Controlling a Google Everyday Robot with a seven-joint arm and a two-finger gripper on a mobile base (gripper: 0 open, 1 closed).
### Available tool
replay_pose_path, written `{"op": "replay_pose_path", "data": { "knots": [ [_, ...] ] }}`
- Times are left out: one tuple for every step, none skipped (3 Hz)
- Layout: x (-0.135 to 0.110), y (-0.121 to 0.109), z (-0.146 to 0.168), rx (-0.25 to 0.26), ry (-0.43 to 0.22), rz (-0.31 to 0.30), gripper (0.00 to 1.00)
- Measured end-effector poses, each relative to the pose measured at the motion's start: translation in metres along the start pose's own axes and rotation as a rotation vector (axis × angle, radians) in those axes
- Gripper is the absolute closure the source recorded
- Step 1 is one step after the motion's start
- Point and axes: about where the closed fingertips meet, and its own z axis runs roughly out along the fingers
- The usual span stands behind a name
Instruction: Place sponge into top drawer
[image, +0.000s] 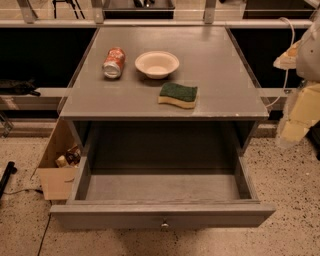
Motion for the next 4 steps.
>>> {"op": "replay_pose_path", "data": {
  "knots": [
    [-0.002, -0.001, 0.001, -0.004, -0.01, -0.004, 0.0],
    [-0.011, -0.005, 0.005, -0.018, -0.044, -0.019, 0.0],
    [-0.037, -0.025, 0.018, -0.055, -0.128, -0.038, 0.0],
    [-0.068, -0.052, 0.031, -0.11, -0.213, -0.041, 0.0]
  ]
}}
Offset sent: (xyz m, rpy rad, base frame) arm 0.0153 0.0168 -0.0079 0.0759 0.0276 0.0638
